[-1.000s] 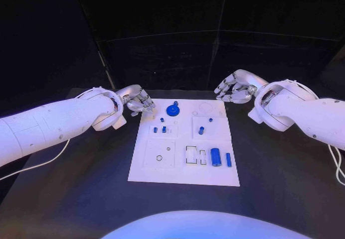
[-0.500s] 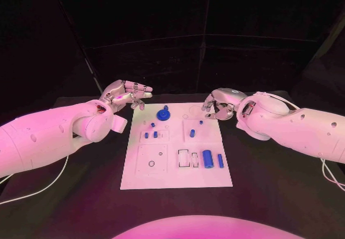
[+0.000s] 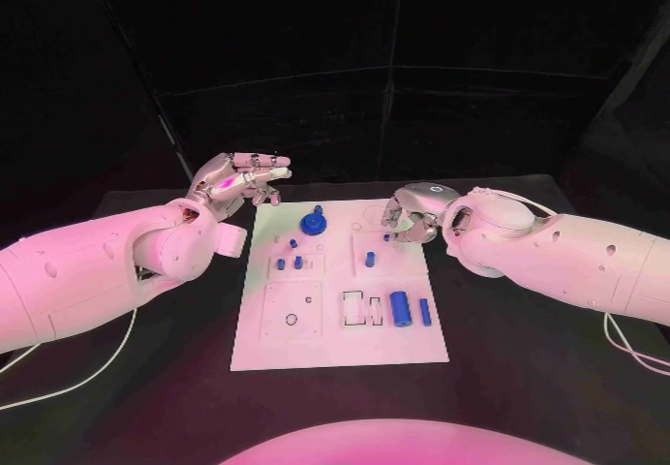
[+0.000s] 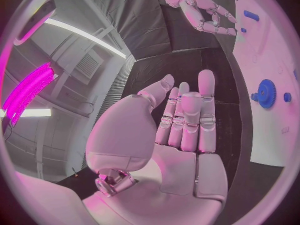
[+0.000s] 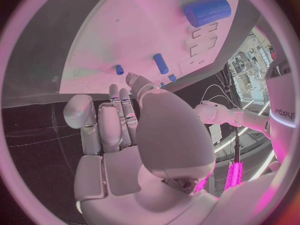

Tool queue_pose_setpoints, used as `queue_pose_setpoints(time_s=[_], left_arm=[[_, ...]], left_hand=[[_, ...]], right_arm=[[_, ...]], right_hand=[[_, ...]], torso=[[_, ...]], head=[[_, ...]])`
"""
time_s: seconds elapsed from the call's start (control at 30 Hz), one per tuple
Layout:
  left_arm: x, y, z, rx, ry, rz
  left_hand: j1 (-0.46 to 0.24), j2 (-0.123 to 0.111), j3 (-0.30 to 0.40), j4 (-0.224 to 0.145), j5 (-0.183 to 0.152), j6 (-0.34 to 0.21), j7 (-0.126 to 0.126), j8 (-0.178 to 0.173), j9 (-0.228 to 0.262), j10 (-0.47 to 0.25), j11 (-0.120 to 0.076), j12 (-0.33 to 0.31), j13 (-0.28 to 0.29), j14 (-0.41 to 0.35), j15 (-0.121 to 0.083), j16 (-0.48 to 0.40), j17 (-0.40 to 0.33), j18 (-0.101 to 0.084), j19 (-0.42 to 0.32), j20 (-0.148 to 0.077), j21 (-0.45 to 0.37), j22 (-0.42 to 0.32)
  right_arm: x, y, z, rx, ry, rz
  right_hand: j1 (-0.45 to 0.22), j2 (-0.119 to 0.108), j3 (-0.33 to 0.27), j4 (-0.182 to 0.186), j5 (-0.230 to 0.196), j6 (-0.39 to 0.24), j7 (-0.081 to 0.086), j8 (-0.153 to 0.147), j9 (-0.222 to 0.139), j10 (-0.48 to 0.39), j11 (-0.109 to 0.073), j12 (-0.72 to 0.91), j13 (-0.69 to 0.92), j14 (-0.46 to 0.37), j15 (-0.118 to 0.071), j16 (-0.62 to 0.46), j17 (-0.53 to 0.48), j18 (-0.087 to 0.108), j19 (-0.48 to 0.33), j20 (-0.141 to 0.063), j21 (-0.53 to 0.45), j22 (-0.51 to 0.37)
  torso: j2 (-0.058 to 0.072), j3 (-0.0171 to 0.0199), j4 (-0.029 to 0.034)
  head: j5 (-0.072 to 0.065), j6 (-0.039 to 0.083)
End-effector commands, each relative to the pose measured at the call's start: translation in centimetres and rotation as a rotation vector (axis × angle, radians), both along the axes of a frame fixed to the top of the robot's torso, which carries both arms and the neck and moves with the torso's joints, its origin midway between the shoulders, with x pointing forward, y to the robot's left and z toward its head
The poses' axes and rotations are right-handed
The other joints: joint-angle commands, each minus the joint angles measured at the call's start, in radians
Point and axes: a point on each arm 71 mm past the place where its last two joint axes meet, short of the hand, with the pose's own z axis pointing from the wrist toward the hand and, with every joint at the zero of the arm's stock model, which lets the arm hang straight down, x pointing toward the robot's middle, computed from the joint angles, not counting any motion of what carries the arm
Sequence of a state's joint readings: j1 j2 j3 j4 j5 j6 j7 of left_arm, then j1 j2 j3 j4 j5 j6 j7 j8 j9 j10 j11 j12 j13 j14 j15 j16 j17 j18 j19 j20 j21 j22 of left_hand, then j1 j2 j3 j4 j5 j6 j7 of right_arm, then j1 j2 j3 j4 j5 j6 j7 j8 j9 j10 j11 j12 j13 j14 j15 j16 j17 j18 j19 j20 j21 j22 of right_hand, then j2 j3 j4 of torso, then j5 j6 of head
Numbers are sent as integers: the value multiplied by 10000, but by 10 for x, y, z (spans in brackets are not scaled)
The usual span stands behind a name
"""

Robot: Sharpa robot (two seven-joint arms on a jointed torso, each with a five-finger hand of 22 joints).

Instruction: Assemble the parts on the task board

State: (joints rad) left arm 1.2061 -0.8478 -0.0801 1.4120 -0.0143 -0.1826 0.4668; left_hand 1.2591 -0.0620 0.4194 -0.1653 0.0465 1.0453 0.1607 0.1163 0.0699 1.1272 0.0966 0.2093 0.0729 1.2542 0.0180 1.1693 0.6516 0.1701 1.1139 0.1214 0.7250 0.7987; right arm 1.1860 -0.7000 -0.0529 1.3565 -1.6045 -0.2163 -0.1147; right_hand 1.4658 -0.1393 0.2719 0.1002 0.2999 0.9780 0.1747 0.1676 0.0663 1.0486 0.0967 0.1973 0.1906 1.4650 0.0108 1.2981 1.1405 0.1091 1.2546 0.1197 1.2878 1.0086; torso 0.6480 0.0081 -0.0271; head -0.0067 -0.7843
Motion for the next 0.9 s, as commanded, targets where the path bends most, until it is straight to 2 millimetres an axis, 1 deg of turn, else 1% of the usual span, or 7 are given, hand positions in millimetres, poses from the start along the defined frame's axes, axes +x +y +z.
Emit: queue_pose_setpoints(time_s=[0.03, 0.3, 0.4, 0.5, 0.67, 0.8, 0.9], left_arm=[[-1, -1, 3, -485, -151, -57], [-2, -2, 3, -489, -109, -86], [-2, -2, 3, -477, -65, -103], [-2, -3, 3, -468, -28, -121], [-2, -3, 2, -449, 9, -118], [-2, -2, 2, -434, 36, -113], [-2, -2, 2, -423, 70, -125]], left_hand=[[-75, 26, -77, 16, 51, 57, 45, 31, -15, -89, 13, 72, -1, -59, -4, -55, -37, 137, -52, 0, -60, -25], [-77, 40, -86, 28, 53, 56, 51, 33, -15, -91, 15, 80, -1, -80, -3, -84, -90, 137, -54, 2, -78, -38], [-68, 48, -89, 29, 54, 58, 52, 36, -14, -95, 15, 83, -1, -91, -2, -100, -119, 137, -54, 2, -89, -46], [-42, 55, -100, 23, 53, 71, 51, 49, -11, -109, 16, 91, -3, -141, -1, -163, -236, 137, -60, 3, -119, -67], [-32, 51, -112, 20, 53, 67, 53, 51, -11, -124, 19, 94, -5, -168, 1, -196, -290, 136, -65, 4, -140, -82], [-26, 50, -121, 19, 53, 60, 56, 50, -13, -133, 21, 97, -6, -184, 2, -216, -323, 136, -67, 4, -154, -92], [-16, 53, -128, 19, 53, 51, 60, 48, -14, -146, 25, 99, -8, -202, 4, -239, -361, 136, -70, 6, -170, -103]], right_arm=[[2, 1, -2, -481, 77, 16], [2, 6, -8, -636, 324, 95], [3, 7, -10, -671, 369, 82], [4, 8, -11, -705, 398, 45], [6, 11, -14, -776, 490, 31], [6, 13, -16, -847, 610, 46], [6, 13, -19, -898, 692, 33]], right_hand=[[8, -79, 91, -4, -51, -31, 16, -72, 0, 15, 95, -66, -27, 239, 77, 50, 19, 36, 26, 30, 48, 23], [78, 13, 259, -76, -123, 49, 10, -70, 18, 164, 87, -180, -168, 255, 74, 94, 67, 24, 85, 39, 102, 106], [92, 59, 353, -98, -197, 105, 3, -58, 25, 256, 76, -216, -224, 257, 66, 99, 63, 20, 106, 34, 123, 136], [82, 84, 430, -107, -233, 147, 6, -52, 29, 326, 70, -252, -274, 257, 62, 95, 47, 10, 142, 29, 157, 193], [81, 108, 561, -140, -264, 199, 0, -49, 30, 436, 61, -305, -347, 260, 53, 98, 33, -2, 184, 21, 200, 259], [83, 129, 715, -191, -304, 277, -24, -38, 34, 572, 35, -358, -420, 259, 33, 91, 3, -11, 216, 5, 237, 313], [100, 162, 876, -250, -428, 326, -38, -40, 33, 668, 18, -410, -480, 258, 16, 90, -14, -14, 228, -12, 256, 336]], torso=[[3, 3, 4], [-12, 10, -21], [-7, 10, -16], [-2, 7, 1], [-11, 13, -3], [-12, 6, -8], [-10, 9, -11]], head=[[-8, -10], [18, -35], [1, -39], [-47, -2], [-26, -25], [-11, -52], [-16, -62]])
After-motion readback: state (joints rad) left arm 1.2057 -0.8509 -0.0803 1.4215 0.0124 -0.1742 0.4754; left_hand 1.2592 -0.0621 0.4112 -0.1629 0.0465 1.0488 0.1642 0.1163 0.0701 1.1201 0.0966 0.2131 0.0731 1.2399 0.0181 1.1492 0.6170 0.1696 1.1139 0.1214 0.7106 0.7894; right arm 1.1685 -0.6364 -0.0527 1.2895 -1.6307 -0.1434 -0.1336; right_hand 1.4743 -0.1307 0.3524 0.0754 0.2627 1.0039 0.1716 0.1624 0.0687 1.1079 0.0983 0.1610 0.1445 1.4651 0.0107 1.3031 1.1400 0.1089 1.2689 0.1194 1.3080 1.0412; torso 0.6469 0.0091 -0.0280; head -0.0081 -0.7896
